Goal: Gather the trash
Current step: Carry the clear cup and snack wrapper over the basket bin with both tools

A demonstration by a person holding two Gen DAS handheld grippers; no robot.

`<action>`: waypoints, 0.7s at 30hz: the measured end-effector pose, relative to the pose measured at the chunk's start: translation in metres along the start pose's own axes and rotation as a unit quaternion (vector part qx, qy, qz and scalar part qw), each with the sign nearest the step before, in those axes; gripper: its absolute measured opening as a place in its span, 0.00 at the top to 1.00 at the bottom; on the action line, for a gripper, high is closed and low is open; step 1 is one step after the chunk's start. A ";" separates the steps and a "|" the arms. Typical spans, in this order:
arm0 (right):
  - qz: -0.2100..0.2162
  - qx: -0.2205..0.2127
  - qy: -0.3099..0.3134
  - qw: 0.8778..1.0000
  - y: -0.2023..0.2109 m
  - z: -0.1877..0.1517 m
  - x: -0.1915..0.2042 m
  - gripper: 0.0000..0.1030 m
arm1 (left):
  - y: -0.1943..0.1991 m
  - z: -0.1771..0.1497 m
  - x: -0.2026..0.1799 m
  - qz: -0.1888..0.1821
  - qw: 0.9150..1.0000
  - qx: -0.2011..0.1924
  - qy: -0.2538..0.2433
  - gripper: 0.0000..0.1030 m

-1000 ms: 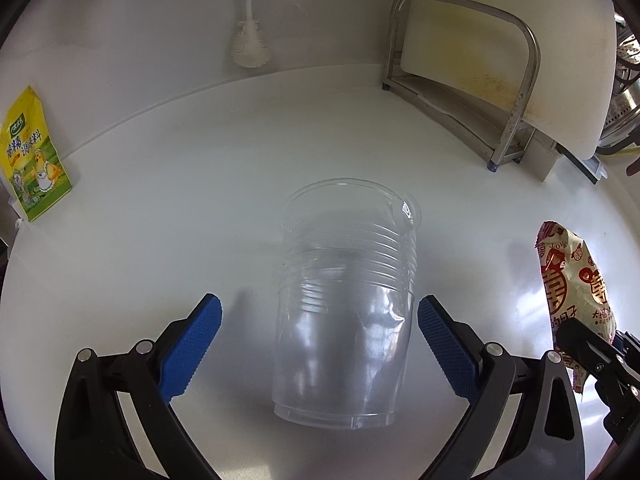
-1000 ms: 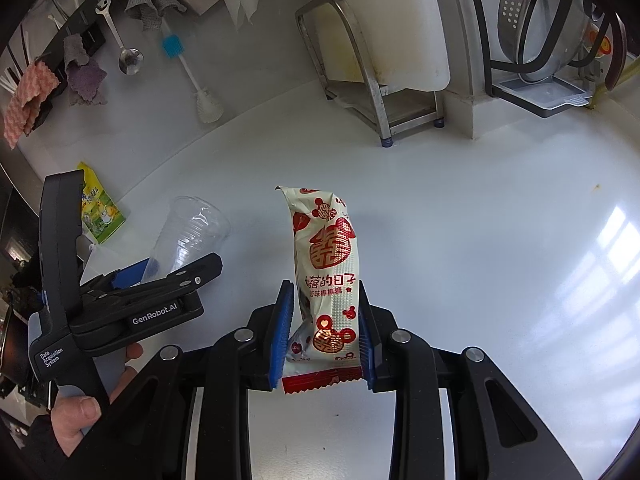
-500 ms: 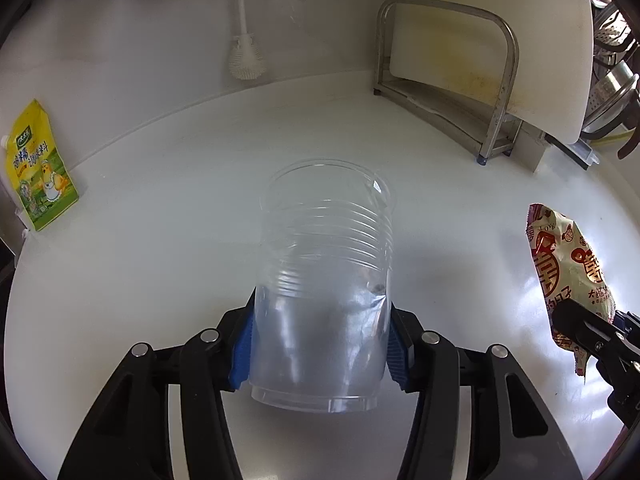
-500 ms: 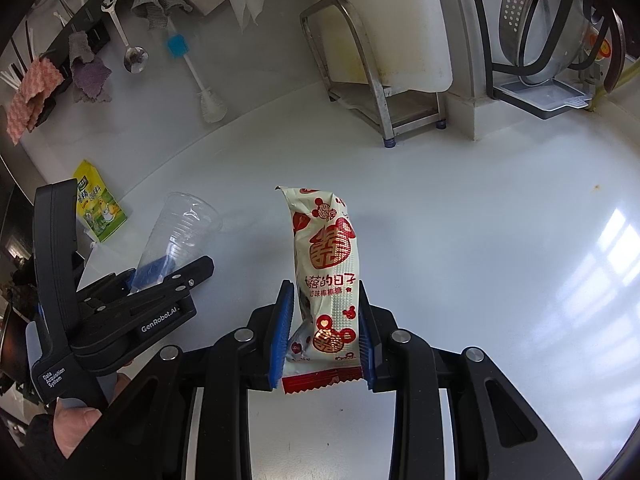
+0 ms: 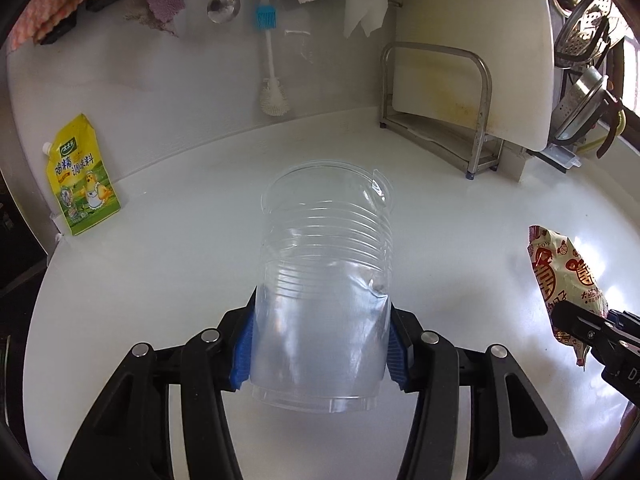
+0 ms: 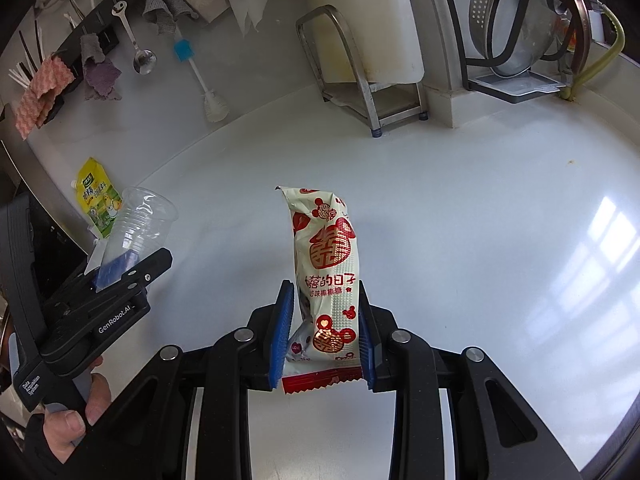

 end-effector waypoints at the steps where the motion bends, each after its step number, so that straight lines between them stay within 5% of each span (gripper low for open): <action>1: -0.002 -0.006 0.001 1.000 0.008 -0.004 0.002 0.72 | 0.008 -0.001 0.000 0.002 1.000 -0.008 -0.002 0.50; 5: -0.013 -0.045 0.011 0.999 0.057 -0.022 0.007 0.72 | 0.050 -0.008 0.003 0.019 0.998 -0.049 -0.020 0.50; 11: -0.019 -0.077 -0.016 0.997 0.128 -0.070 0.010 0.72 | 0.115 -0.053 0.007 0.009 0.998 -0.058 -0.020 0.50; 21: -0.045 -0.078 -0.028 0.996 0.208 -0.203 0.030 0.72 | 0.205 -0.140 -0.015 -0.072 0.996 -0.038 -0.019 0.50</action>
Point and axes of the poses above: each gripper's, at about its wrist camera, not at the fingertips, and y roughly against the way its jaws point, x to its left, z to its top, the point moved 5 cm from there along -y, roughly the way its jaws point, and after that the axes turned 4 degrees about -z, right-handed, at the moved point
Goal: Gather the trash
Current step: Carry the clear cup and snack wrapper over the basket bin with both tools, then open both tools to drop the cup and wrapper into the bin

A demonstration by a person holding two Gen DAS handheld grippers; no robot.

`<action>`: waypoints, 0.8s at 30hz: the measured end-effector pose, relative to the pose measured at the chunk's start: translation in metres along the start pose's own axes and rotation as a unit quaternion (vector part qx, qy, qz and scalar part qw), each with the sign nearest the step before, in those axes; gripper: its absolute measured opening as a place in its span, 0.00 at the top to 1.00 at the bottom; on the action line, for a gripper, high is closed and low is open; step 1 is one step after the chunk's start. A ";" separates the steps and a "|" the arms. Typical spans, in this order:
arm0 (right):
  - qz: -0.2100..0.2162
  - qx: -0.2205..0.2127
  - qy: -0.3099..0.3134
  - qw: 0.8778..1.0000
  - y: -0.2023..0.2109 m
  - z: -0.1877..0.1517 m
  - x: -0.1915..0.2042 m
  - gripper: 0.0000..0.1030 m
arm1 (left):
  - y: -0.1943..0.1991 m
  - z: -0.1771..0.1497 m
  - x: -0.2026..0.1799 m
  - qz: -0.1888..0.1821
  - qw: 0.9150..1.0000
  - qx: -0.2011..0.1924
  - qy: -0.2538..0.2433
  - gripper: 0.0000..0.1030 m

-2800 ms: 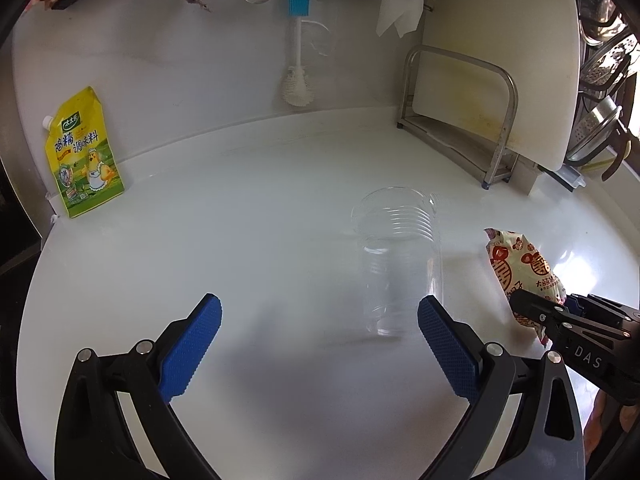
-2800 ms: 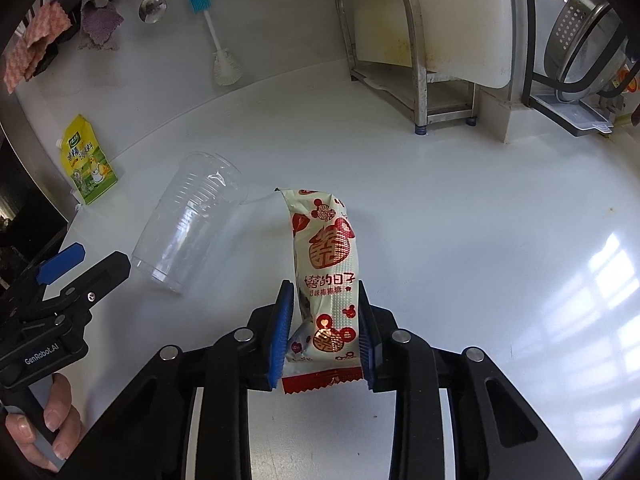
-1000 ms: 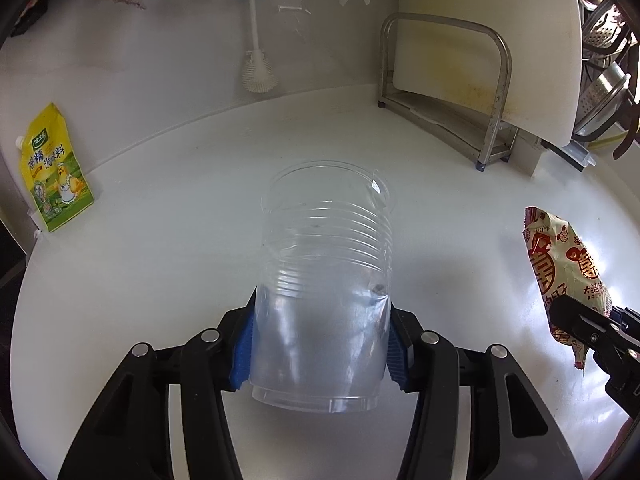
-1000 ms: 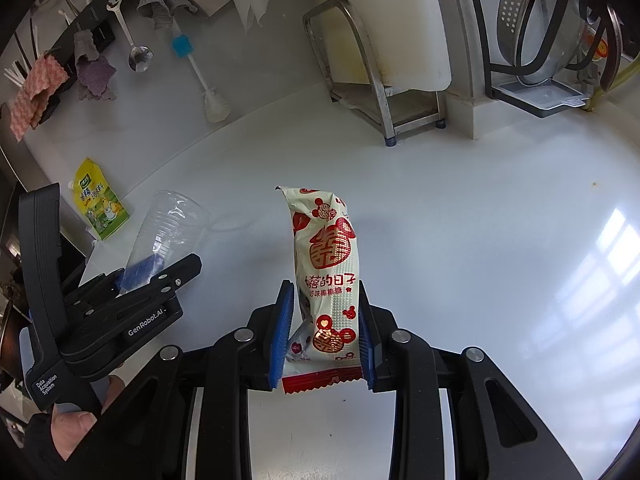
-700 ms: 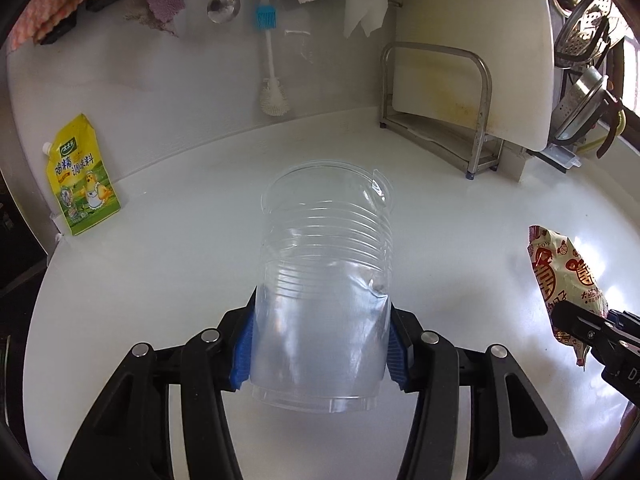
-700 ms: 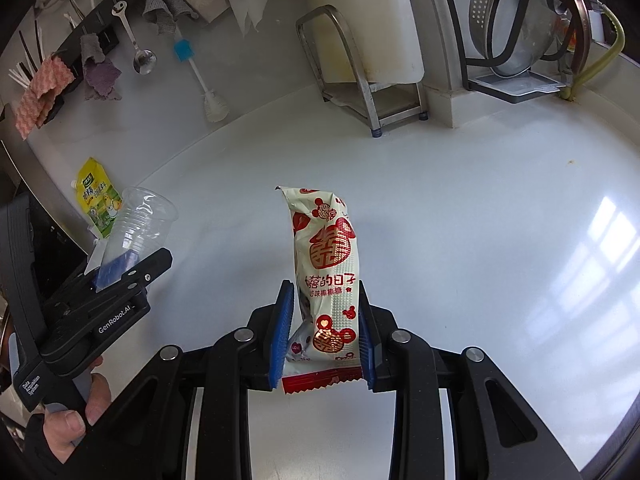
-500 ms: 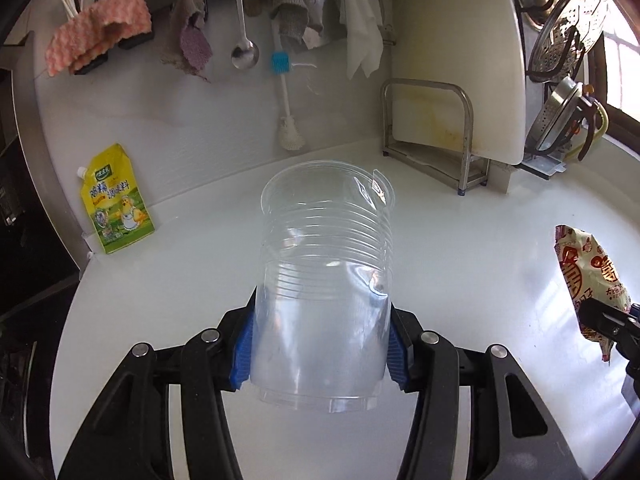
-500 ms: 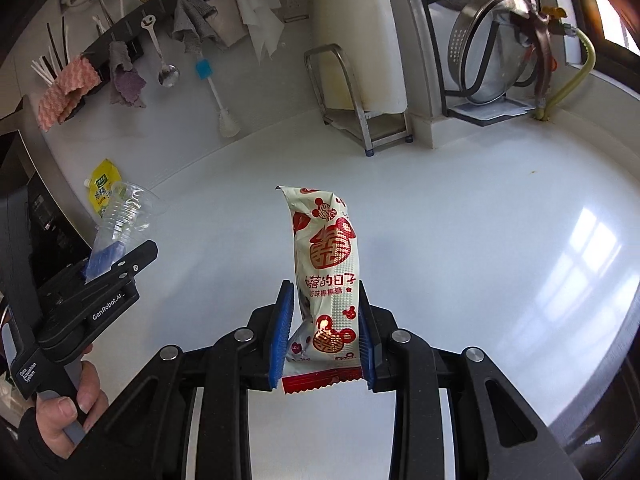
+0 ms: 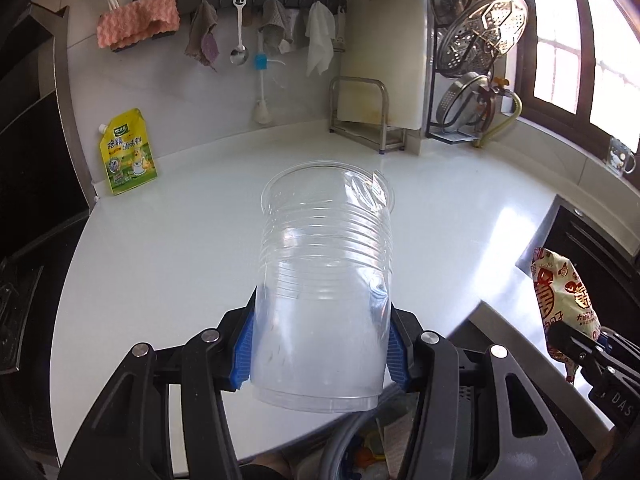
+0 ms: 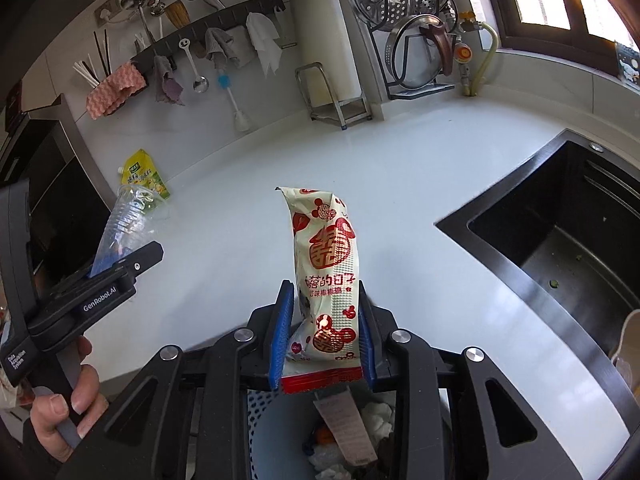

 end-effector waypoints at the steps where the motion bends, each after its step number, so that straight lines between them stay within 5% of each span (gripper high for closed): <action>1: -0.001 0.001 -0.001 1.000 0.008 -0.008 -0.001 0.72 | 0.007 -0.006 -0.003 -0.002 1.000 0.001 -0.003 0.50; 10: -0.005 0.021 0.008 1.000 0.048 -0.070 -0.005 0.72 | 0.047 -0.065 -0.023 -0.016 1.000 0.024 -0.009 0.50; 24: 0.004 0.075 -0.009 0.997 0.035 -0.121 -0.007 0.72 | 0.043 -0.121 -0.040 -0.008 0.997 0.070 -0.022 0.50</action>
Point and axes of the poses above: each gripper's, at about its wrist camera, not at the fingertips, and y roughly against the way its jaws point, x to its left, z to its top, the point moved 5 cm from there along -y, roughly the way its jaws point, and after that the axes turned 4 degrees about -z, right-handed, at the moved point
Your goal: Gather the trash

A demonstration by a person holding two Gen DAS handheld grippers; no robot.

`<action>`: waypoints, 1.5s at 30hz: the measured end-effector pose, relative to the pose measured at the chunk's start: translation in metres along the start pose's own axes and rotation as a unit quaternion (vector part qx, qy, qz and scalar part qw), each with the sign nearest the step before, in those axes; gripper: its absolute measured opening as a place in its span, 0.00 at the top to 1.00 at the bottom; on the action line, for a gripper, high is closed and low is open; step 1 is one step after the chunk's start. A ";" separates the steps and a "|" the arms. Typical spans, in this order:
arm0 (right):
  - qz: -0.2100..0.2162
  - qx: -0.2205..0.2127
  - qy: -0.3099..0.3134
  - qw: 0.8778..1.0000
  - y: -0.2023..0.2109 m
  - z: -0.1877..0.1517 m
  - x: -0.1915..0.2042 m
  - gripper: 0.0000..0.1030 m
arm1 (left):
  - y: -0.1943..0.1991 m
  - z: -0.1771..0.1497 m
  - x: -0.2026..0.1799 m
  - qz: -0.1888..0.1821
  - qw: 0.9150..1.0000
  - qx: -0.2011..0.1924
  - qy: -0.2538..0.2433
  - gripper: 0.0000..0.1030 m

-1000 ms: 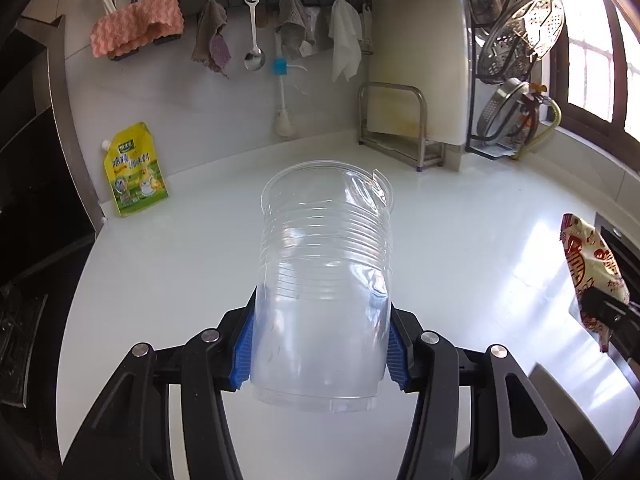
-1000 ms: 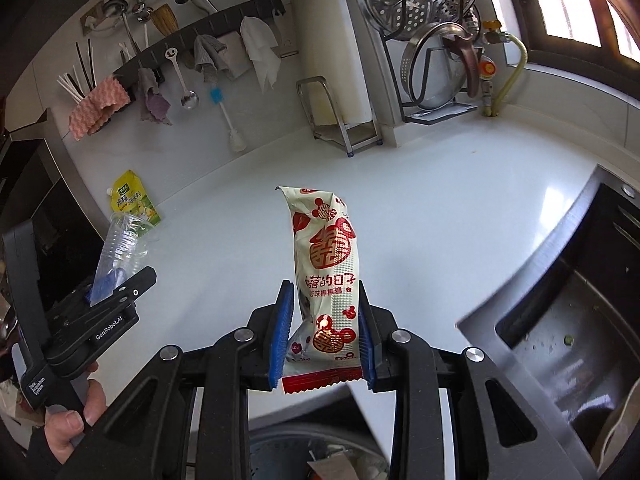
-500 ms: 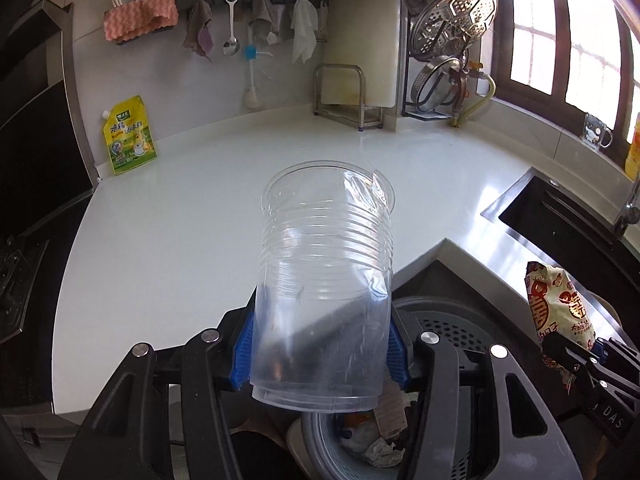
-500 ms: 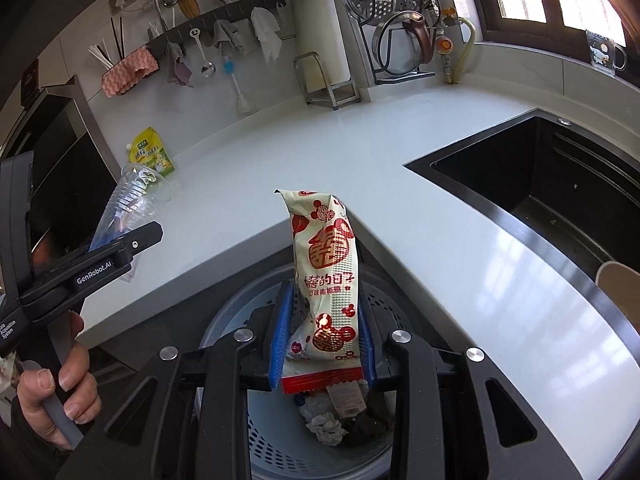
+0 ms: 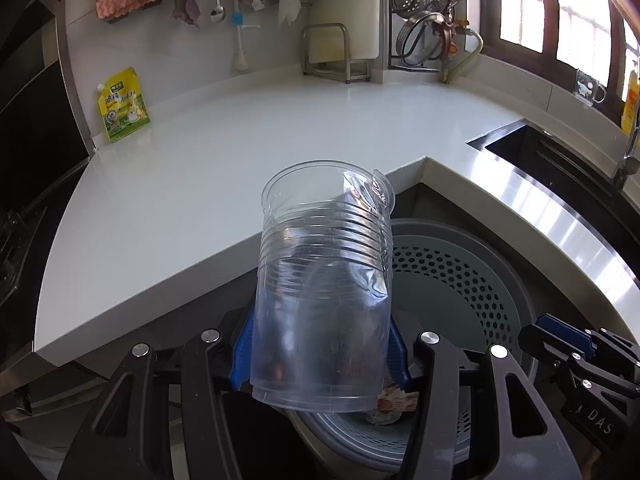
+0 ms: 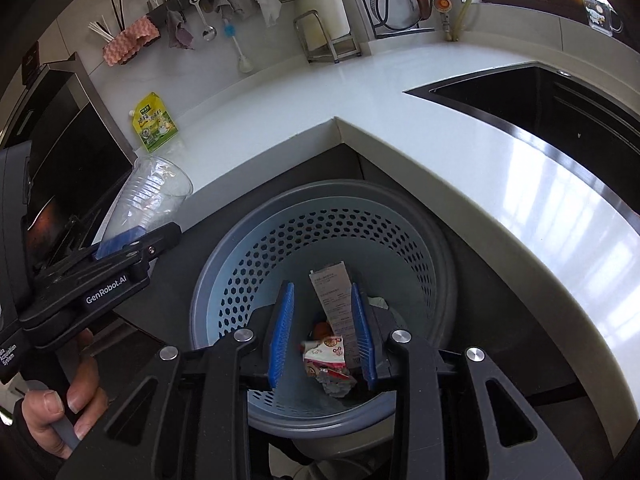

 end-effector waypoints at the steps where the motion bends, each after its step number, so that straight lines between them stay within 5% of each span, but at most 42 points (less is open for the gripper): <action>1: 0.001 0.002 -0.004 1.000 -0.002 -0.001 -0.001 0.72 | -0.003 -0.002 0.000 -0.001 1.000 0.004 0.001 0.50; 5: 0.002 0.007 -0.014 1.000 -0.006 -0.002 -0.007 0.72 | -0.012 -0.007 -0.002 -0.005 1.000 0.019 0.003 0.47; 10: 0.003 0.006 -0.025 1.000 -0.006 0.000 -0.012 0.63 | -0.012 -0.007 0.001 0.000 1.000 0.015 0.004 0.30; 45: -0.029 -0.007 0.001 1.000 0.002 0.003 -0.007 0.40 | -0.008 -0.007 0.013 0.024 0.999 0.022 0.026 0.07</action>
Point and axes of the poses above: each gripper's, at about its wrist camera, not at the fingertips, and y roughly against the way its jaws point, x to its left, z to its top, the point moved 5 cm from there along -y, roughly the way its jaws point, and after that the axes turned 4 degrees about -z, right-handed, at the moved point
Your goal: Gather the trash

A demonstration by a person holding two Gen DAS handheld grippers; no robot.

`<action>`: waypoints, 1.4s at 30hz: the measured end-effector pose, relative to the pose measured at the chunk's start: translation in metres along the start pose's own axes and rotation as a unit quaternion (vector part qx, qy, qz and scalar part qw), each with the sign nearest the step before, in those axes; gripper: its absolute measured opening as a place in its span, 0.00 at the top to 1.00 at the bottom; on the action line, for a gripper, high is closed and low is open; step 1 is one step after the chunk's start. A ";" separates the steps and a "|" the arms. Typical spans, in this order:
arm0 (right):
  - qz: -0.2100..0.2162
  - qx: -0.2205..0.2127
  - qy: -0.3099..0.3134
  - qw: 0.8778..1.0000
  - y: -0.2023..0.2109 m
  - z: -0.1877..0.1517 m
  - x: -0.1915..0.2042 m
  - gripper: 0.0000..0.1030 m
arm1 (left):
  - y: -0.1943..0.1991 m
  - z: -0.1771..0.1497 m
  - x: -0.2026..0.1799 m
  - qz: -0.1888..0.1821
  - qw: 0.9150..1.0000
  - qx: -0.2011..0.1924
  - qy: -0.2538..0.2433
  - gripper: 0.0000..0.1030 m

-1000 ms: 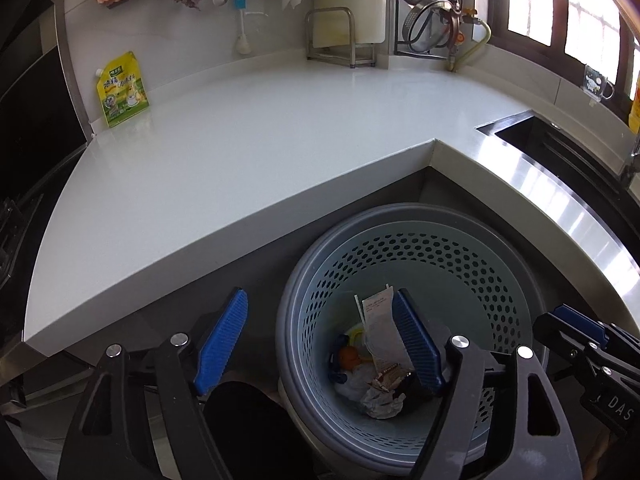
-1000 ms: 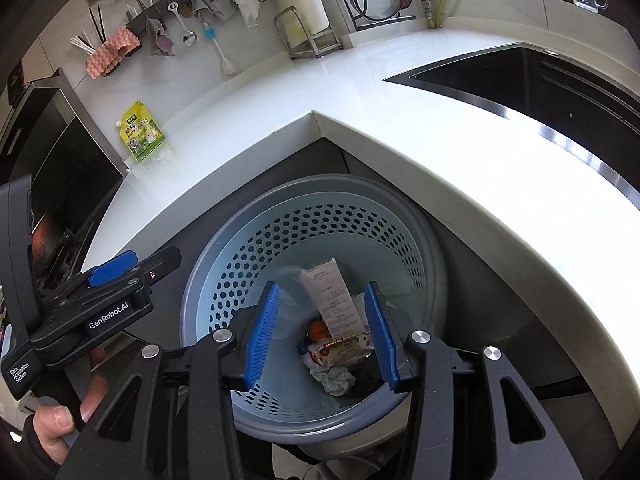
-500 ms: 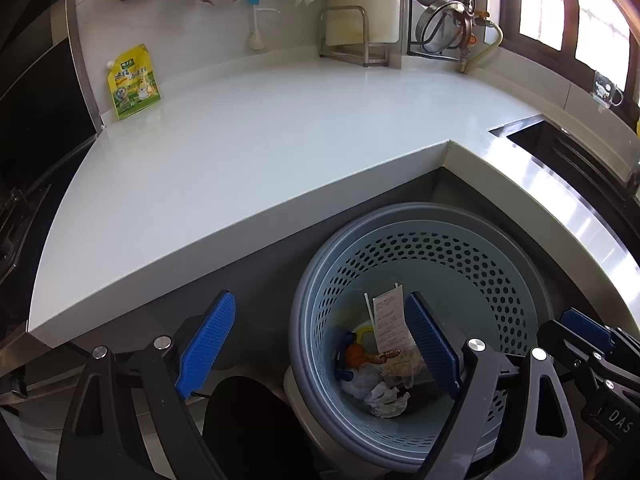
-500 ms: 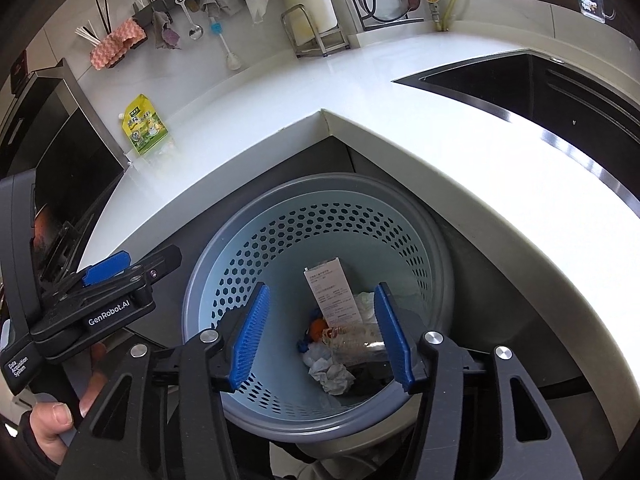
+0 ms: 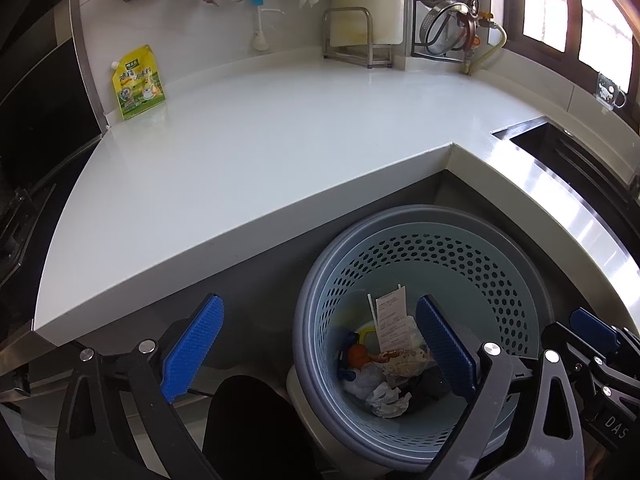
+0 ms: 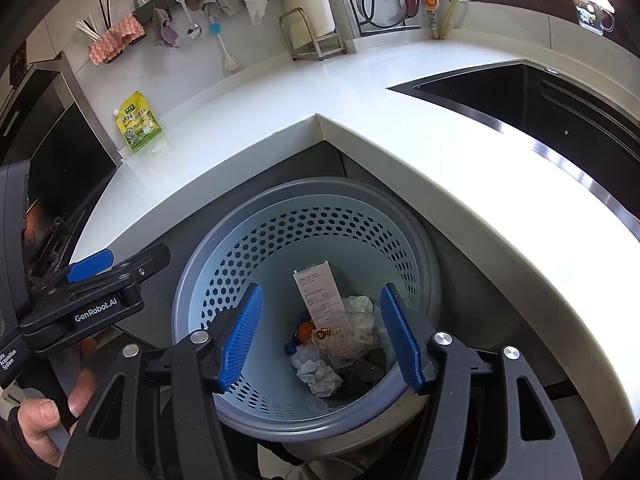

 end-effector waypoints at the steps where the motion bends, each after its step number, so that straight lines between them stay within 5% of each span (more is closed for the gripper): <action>1: -0.002 -0.002 0.001 1.000 0.001 0.000 0.000 0.39 | 0.000 0.000 0.000 0.001 1.000 0.001 0.000 0.07; 42: -0.022 -0.008 0.019 1.000 0.002 -0.001 0.002 0.32 | 0.002 0.000 0.010 0.014 1.000 0.011 0.017 0.06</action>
Point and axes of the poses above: each gripper's, at about its wrist camera, not at the fingertips, and y roughly against the way its jaws point, x to its left, z to its top, the point moved 5 cm from there along -y, roughly the way its jaws point, and after that the axes turned 4 degrees about -z, right-handed, at the moved point
